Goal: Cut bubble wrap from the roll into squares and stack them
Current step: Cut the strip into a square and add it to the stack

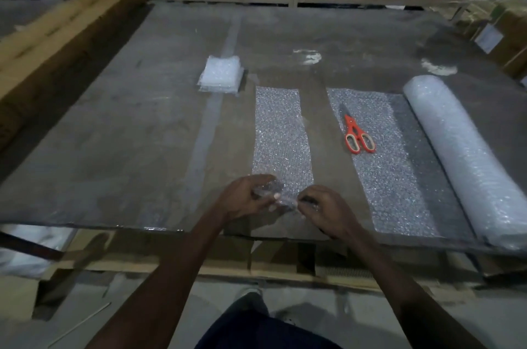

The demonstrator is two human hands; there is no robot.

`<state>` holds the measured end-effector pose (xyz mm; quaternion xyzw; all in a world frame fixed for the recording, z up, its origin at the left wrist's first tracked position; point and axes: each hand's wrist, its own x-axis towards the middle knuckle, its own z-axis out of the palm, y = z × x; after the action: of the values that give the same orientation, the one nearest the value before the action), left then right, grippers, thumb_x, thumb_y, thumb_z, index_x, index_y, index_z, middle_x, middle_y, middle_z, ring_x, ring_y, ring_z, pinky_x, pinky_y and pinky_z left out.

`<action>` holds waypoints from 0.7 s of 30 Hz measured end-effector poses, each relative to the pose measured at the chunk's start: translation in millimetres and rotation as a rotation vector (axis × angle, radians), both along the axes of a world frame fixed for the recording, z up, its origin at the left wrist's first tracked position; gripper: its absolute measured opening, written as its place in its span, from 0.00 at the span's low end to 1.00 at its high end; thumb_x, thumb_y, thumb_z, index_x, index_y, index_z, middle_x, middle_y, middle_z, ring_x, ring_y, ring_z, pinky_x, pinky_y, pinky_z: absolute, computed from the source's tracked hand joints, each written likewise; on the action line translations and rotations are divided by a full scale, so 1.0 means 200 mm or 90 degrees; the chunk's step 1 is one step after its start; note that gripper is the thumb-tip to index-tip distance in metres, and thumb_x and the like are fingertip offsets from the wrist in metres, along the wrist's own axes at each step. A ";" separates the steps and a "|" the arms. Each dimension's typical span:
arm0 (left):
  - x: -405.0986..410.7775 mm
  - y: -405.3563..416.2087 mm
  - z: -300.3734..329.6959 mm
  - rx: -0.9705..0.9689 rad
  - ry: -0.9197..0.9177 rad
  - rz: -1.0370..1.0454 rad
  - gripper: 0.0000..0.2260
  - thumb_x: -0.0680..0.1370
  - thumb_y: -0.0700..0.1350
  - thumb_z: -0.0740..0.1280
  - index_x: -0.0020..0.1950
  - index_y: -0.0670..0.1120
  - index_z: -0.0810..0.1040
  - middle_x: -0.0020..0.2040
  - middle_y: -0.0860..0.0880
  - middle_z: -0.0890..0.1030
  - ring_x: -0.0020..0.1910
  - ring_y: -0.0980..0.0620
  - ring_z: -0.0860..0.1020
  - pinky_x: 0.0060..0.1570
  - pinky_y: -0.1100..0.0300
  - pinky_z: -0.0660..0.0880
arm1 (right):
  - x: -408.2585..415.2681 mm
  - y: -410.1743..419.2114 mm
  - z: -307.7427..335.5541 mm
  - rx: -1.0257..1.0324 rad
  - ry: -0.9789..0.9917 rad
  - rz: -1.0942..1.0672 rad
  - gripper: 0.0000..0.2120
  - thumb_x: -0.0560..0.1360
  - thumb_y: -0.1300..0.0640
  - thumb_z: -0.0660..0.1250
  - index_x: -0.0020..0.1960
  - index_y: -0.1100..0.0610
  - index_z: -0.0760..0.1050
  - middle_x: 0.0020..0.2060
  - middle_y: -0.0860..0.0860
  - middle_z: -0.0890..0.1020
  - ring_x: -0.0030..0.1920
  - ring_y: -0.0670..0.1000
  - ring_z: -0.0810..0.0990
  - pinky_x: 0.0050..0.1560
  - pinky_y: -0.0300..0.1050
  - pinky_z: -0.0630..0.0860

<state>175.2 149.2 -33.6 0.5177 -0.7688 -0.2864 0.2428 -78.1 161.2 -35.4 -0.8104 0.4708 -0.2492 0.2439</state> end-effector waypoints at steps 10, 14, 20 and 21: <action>-0.01 -0.22 0.06 0.021 0.288 0.182 0.09 0.77 0.47 0.73 0.44 0.41 0.85 0.38 0.48 0.85 0.36 0.50 0.83 0.39 0.53 0.80 | 0.06 -0.30 0.24 0.225 -0.380 -0.140 0.04 0.74 0.64 0.76 0.48 0.62 0.84 0.40 0.50 0.85 0.41 0.45 0.81 0.46 0.39 0.77; 0.02 -0.44 0.09 0.064 0.342 0.235 0.04 0.77 0.41 0.73 0.43 0.45 0.85 0.36 0.47 0.85 0.33 0.54 0.82 0.33 0.63 0.76 | 0.09 -0.46 0.29 0.269 -0.415 -0.148 0.13 0.73 0.63 0.76 0.57 0.61 0.82 0.48 0.50 0.86 0.45 0.42 0.84 0.46 0.34 0.79; 0.12 -0.81 0.09 0.126 0.379 0.230 0.05 0.78 0.38 0.70 0.44 0.38 0.83 0.33 0.53 0.82 0.30 0.61 0.79 0.31 0.66 0.74 | 0.18 -0.82 0.28 0.250 -0.396 -0.237 0.09 0.79 0.63 0.70 0.59 0.63 0.81 0.51 0.55 0.86 0.49 0.49 0.83 0.46 0.33 0.79; 0.14 -0.86 0.09 0.120 0.370 0.225 0.05 0.78 0.37 0.71 0.44 0.35 0.83 0.33 0.52 0.81 0.29 0.62 0.78 0.31 0.67 0.73 | 0.20 -0.88 0.27 0.254 -0.391 -0.249 0.09 0.79 0.63 0.69 0.58 0.64 0.81 0.51 0.55 0.86 0.49 0.48 0.83 0.45 0.33 0.79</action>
<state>202.2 -23.6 -16.0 0.5596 -0.5361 -0.4451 0.4486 -38.6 -14.6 19.0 -0.5308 0.5603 -0.4248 0.4731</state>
